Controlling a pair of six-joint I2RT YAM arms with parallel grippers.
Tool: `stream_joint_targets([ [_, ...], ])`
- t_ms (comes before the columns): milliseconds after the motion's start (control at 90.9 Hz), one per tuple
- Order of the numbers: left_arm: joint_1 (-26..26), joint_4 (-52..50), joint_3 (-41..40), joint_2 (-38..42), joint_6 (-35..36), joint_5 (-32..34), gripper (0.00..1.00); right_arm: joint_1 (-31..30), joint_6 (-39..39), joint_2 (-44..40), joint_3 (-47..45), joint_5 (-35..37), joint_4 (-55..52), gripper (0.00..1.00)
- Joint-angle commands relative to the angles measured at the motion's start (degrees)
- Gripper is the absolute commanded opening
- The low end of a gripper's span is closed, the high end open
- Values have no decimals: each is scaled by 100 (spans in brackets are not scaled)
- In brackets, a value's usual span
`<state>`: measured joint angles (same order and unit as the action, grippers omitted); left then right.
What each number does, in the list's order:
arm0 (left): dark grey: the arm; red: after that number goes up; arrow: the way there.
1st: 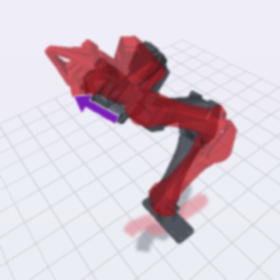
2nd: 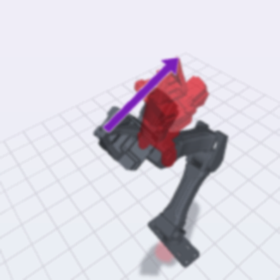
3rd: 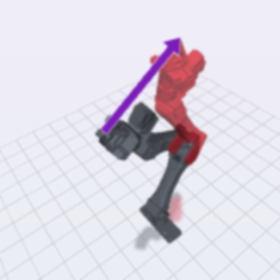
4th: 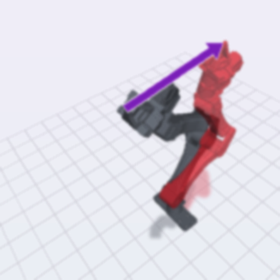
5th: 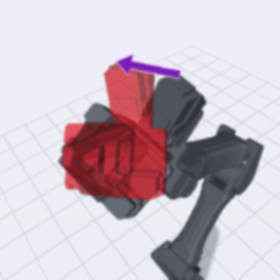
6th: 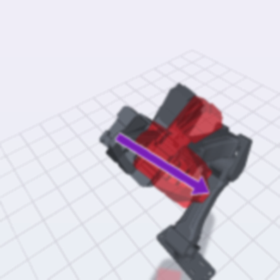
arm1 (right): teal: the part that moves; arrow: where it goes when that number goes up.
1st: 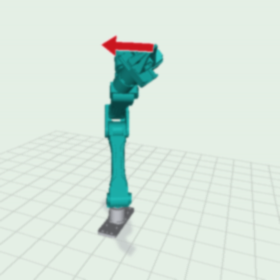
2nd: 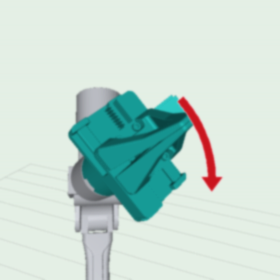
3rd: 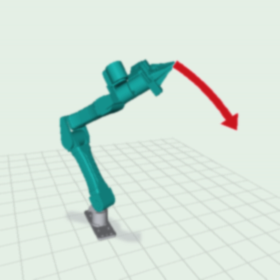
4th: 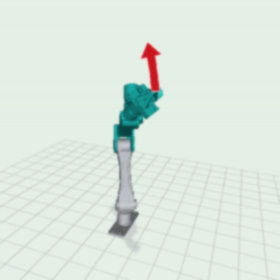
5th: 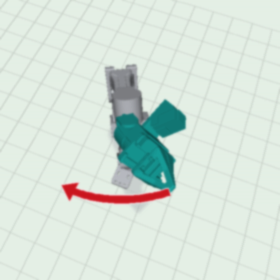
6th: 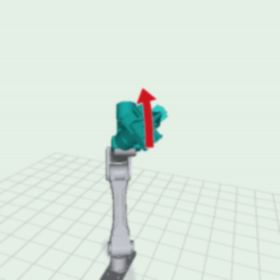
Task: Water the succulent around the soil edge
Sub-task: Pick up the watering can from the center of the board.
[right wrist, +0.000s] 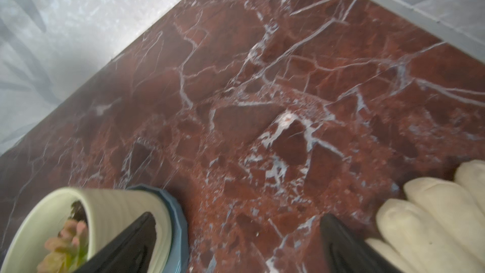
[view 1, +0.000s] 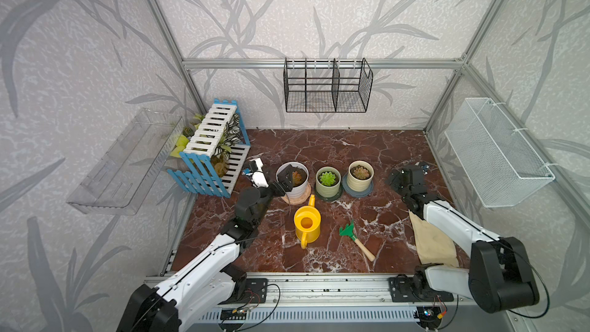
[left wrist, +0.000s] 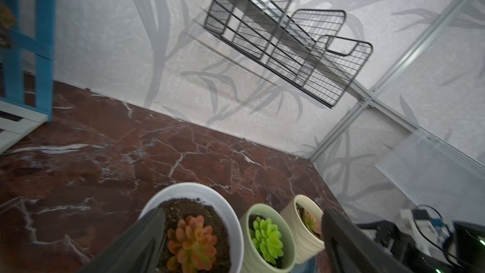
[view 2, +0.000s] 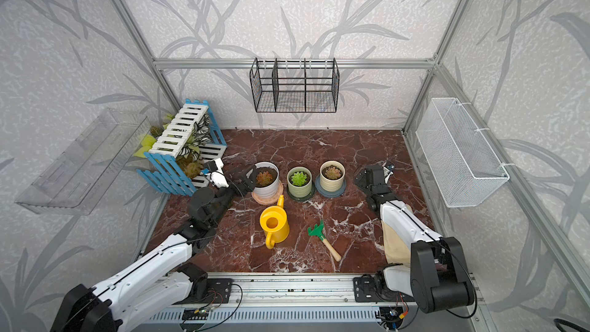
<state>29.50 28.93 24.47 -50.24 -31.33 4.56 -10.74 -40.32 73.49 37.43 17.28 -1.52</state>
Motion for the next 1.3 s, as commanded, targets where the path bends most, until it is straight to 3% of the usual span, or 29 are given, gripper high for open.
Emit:
stream_joint_targets([
  [0,376,-1015,-159,429,124,-110,84,-523,455,-186,32,319,-186,99],
  [176,1094,-2077,-564,1428,-180,15,73,-1055,588,-425,111,523,-398,99],
  [352,2511,-3036,-764,2069,-328,1151,70,-1207,524,-627,-16,492,-358,99],
  [550,4218,-3613,-756,1936,-660,2538,64,-1207,507,-717,-46,450,-349,99],
  [726,5200,-4342,-374,1397,-863,3259,58,-1205,498,-805,-73,528,-325,99],
  [880,5365,-4357,-436,928,-1123,3162,56,-1202,493,-860,-81,579,-327,99],
  [1023,5356,-3645,-769,860,-1084,3027,55,-1202,490,-914,-79,659,-325,99],
  [1287,5040,-3299,-1230,1008,-1227,2971,42,-1206,463,-934,-62,674,-317,99],
])
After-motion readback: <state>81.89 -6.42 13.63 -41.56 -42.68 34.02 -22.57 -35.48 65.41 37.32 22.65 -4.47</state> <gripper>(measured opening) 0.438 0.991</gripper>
